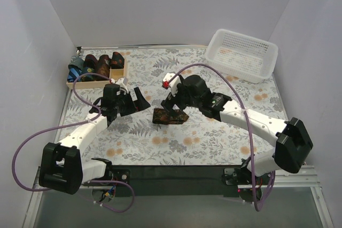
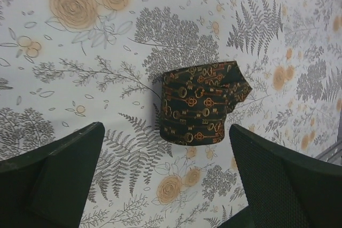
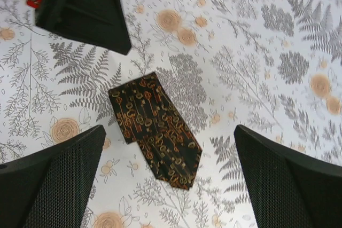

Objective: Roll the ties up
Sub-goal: Roll the tie

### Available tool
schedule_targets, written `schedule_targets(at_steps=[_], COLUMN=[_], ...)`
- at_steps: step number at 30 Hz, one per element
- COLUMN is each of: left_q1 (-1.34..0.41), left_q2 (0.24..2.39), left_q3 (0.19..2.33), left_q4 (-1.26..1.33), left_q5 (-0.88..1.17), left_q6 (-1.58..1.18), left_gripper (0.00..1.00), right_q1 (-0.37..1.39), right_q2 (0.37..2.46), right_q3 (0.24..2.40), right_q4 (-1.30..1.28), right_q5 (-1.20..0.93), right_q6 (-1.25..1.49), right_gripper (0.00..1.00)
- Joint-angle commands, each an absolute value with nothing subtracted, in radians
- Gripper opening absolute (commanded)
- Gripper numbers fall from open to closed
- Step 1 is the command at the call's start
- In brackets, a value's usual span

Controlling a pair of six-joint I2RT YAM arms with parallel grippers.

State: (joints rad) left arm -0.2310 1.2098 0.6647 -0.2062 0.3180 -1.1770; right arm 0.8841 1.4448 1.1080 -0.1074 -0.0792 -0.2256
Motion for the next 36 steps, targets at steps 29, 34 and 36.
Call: schedule_targets(at_steps=[29, 34, 36], left_q1=[-0.477, -0.482, -0.483], left_q2=[1.463, 1.47, 1.471], left_q3=[0.581, 0.58, 0.577], left_q4=[0.113, 0.12, 0.121], left_q5=[0.204, 0.207, 0.204], left_q6=[-1.31, -1.33, -1.341], left_gripper=[0.79, 0.78, 0.78], right_q1=[0.551, 0.558, 0.564], right_q2=[1.58, 1.664, 1.686], right_q3=[0.703, 0.71, 0.724], right_q4=[0.523, 0.587, 0.6], right_q5=[-0.617, -0.669, -0.68], right_q6=[0.511, 0.551, 0.558], right_gripper=[0.45, 0.43, 0.41])
